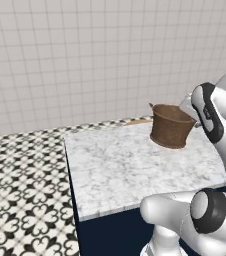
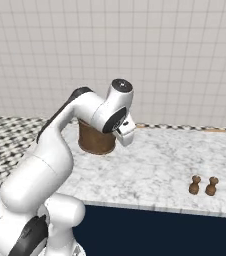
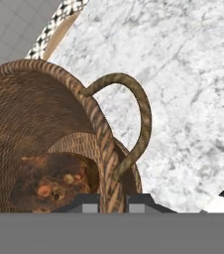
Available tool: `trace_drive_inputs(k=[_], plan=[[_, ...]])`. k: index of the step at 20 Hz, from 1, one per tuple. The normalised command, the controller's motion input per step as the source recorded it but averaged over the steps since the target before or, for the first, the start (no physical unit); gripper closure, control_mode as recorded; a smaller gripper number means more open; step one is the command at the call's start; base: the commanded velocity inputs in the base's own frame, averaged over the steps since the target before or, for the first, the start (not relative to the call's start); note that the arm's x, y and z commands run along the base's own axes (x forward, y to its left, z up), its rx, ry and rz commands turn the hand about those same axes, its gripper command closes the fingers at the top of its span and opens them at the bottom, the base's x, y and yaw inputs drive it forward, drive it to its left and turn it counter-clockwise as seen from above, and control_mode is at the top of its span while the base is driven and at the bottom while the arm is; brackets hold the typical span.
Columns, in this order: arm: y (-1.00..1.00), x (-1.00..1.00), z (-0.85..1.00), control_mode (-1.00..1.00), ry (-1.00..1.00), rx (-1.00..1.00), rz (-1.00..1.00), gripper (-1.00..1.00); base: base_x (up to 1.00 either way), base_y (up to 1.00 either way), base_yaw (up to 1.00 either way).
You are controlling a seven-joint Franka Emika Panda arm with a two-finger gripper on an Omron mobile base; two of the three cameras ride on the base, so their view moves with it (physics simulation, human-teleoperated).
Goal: Open the cabinet, pick up the bread from the cabinet and place it in the basket. Then move the basket to the dining counter.
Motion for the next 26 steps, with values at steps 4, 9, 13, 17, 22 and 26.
trace_drive_inputs(k=[4,9,13,17,22,26], plan=[[-0.24,1.0,-0.37,-1.0,0.05,-0.07,-0.24,1.0,0.0,0.0,0.0],[0.0,0.93,-0.59,-1.0,0.02,-0.13,-0.27,1.0,0.0,0.0,0.0],[0.0,0.4,-0.66,-1.0,0.0,-0.05,-0.11,1.0,0.0,0.0,0.0],[0.0,0.13,-0.42,-1.0,-0.01,0.0,-0.02,1.0,0.0,0.0,0.0],[0.0,0.15,-0.38,-1.0,-0.04,0.0,0.0,1.0,0.0,0.0,0.0],[0.0,0.13,-0.33,-1.0,-0.08,0.0,0.0,1.0,0.0,0.0,0.0]])
